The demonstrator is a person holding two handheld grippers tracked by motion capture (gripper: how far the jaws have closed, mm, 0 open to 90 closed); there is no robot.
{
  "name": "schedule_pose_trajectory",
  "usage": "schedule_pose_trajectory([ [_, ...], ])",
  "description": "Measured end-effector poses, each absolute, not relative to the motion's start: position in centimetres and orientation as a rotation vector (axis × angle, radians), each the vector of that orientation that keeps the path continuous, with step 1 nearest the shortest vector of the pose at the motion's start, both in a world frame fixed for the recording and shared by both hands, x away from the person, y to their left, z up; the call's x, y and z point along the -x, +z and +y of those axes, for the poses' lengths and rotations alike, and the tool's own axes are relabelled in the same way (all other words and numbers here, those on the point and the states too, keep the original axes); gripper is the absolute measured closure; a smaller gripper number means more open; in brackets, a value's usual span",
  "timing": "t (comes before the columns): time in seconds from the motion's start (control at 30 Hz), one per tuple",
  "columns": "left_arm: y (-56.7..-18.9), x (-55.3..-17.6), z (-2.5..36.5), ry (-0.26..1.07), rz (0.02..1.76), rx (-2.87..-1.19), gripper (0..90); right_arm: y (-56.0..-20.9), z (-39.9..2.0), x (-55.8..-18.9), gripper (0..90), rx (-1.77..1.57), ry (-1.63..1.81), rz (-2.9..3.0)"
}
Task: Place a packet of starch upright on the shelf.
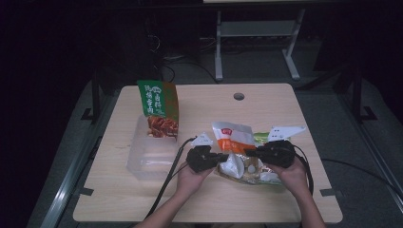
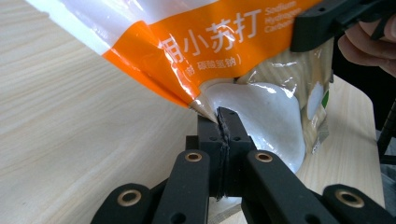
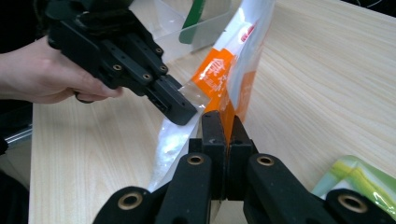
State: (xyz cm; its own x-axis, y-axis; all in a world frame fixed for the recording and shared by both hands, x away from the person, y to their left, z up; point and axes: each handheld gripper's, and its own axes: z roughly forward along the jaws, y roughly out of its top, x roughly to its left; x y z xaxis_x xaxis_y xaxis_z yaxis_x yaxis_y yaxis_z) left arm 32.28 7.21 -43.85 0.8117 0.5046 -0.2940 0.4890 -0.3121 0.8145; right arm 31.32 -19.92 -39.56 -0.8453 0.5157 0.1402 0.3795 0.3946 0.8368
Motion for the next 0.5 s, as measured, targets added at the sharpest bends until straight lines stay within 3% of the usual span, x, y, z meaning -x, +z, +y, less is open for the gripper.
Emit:
schedule_pose_trajectory([
  [0.23,-43.3,-31.5,7.6,0.107,0.743,-1.956,90.0,-39.6,-19.7,-31.4,88.3,-0.829,1.461,2.501],
  [0.5,-43.2,-30.7,7.9,0.172,0.736,-1.951,90.0,-39.5,-18.3,-31.5,76.3,-0.824,1.397,2.528],
])
